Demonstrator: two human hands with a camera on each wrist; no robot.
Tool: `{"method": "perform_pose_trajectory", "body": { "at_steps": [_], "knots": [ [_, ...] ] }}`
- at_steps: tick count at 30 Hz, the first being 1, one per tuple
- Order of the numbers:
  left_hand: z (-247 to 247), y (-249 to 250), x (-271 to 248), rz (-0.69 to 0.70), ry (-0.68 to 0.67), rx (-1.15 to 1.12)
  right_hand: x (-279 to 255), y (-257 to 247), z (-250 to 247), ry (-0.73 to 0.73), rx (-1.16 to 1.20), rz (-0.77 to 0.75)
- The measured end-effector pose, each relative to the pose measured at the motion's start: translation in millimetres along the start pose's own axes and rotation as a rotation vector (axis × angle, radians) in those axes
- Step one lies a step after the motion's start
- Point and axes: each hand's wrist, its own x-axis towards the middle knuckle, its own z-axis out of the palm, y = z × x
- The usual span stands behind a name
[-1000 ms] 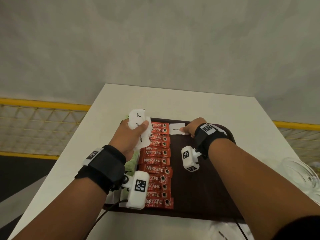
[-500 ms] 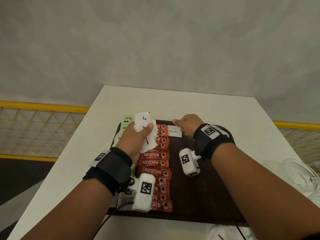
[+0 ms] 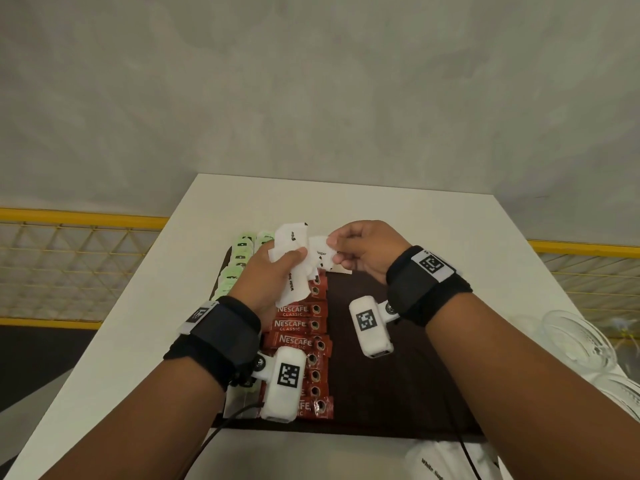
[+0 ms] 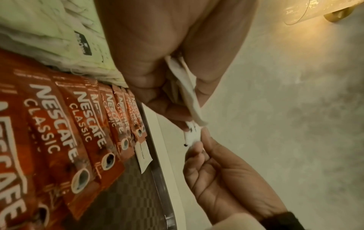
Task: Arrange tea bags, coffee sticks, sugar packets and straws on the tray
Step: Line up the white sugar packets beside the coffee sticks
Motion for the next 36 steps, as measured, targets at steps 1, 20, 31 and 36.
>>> {"method": "perform_pose_trajectory", "body": {
  "at_steps": [1,20,31,36],
  "knots": [
    [-1,1,0,0.007,0.011,0.001,-1,0,-1,0.0,0.012,0.002],
    [-18,-4,-5,0.049,0.065,0.124,23,32,-36,0.15,-0.614,0.148],
    [-32,-13,-2,0.017,0.082,0.143,55,35,-21,0.141,-0.951,0.225],
    [-30,-14,-2,-0.002,0.084,0.132,61,37,-17,0.15,-1.063,0.272]
  ]
}}
